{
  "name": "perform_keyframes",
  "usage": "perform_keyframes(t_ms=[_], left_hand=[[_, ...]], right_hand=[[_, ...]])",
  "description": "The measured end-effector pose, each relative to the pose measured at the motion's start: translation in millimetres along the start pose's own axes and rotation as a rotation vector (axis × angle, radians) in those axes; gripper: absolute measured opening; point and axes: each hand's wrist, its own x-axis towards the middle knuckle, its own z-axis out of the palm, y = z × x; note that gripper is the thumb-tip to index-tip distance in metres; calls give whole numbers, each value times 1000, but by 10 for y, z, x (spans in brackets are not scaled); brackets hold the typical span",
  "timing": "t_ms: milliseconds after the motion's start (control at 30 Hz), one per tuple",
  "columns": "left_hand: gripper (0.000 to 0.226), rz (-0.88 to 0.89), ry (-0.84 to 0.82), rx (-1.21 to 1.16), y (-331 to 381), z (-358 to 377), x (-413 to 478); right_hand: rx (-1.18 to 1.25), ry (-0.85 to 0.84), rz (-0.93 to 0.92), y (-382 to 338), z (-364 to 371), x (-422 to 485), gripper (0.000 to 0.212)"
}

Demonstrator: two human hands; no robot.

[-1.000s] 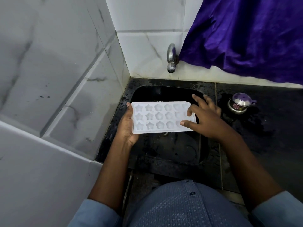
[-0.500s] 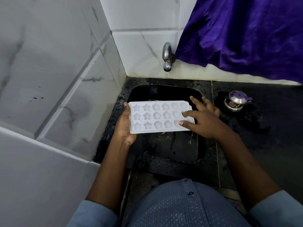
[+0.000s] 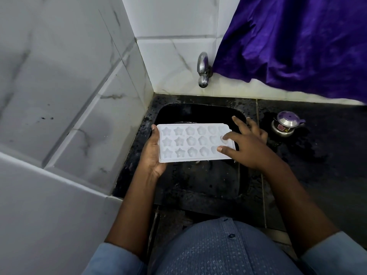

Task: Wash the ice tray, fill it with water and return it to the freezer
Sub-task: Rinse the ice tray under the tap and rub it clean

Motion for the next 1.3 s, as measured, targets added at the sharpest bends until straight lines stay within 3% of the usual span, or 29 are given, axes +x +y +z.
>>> perform_keyframes(t_ms=[200,333,500,667,967,1300], left_hand=[[80,-1,14,-7,-4,-9,15],[77,4,19,-8,-5,-2,22],[78,0,5,-8,-21,2,36],[79,2,3,-8,-8,13,59],[80,-8,-12,-23,-21,8,100],[77,-5,-4,-16,-18,47,80]], right_hand=[[50,-23,3,-17,-6,-8,64],[23,-57,10,-15,-25,-18,75],[38,-39,24,-5,-23,-32,69],[35,-71,28,-37,-35,-29,81],[0,3,34,-21,-51,-23,69],[33,-15,26,-41,-32,-30,70]])
